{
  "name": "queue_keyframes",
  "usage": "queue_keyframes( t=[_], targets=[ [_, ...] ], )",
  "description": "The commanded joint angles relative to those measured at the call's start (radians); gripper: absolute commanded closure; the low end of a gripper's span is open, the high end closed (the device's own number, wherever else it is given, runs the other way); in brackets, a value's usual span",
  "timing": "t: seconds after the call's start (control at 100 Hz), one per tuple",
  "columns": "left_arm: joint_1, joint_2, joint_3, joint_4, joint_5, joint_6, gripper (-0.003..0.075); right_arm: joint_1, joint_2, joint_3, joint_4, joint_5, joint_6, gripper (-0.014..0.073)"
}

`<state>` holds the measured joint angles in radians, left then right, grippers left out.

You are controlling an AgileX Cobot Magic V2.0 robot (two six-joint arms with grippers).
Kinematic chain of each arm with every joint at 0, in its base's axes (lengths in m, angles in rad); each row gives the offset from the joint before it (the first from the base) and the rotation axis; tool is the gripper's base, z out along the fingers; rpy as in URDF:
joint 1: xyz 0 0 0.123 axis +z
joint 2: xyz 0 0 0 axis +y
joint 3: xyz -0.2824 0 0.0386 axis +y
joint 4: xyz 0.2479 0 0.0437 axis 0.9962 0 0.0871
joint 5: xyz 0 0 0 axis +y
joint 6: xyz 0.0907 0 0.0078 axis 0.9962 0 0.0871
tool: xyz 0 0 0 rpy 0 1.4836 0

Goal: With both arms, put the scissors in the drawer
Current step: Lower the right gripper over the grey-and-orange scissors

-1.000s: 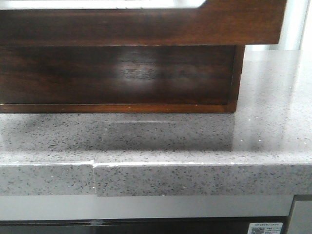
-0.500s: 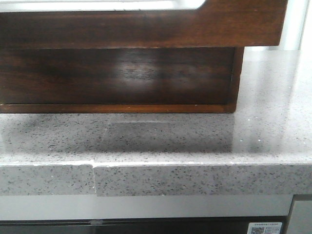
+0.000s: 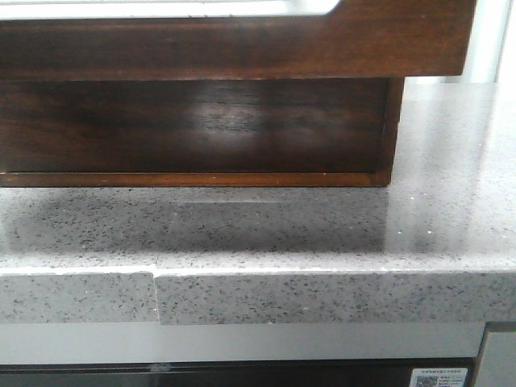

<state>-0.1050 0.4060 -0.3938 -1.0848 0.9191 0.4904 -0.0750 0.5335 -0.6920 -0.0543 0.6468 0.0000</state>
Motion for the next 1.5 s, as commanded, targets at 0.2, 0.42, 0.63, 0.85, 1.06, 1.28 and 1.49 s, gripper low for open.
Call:
queue_keyframes(
  t=[0.2, 0.42, 0.63, 0.85, 1.06, 1.28, 1.49],
  targets=[
    [-0.004, -0.092, -0.277, 0.632, 0.096, -0.335, 0.0281, -0.073, 0.302, -0.189, -0.034, 0.101, 0.01, 0.0079],
    [-0.015, -0.092, -0.315, 0.851, 0.077, -0.332, 0.0281, -0.208, 0.565, -0.313, -0.008, 0.195, 0.006, 0.0079],
    [-0.058, -0.092, -0.315, 0.878, 0.041, -0.322, 0.0281, -0.321, 0.81, -0.465, 0.066, 0.347, -0.102, 0.0079],
    [-0.065, -0.092, -0.315, 0.884, 0.034, -0.322, 0.0281, -0.367, 1.006, -0.641, 0.095, 0.488, -0.215, 0.0079],
    [-0.065, -0.092, -0.315, 0.884, 0.034, -0.322, 0.0281, -0.367, 1.142, -0.767, 0.095, 0.566, -0.258, 0.008],
    [-0.065, -0.092, -0.315, 0.884, 0.028, -0.322, 0.0281, -0.367, 1.216, -0.841, 0.099, 0.607, -0.31, 0.008],
    [-0.065, -0.092, -0.315, 0.884, 0.007, -0.322, 0.0281, -0.367, 1.249, -0.843, 0.102, 0.612, -0.352, 0.008]
  ],
)
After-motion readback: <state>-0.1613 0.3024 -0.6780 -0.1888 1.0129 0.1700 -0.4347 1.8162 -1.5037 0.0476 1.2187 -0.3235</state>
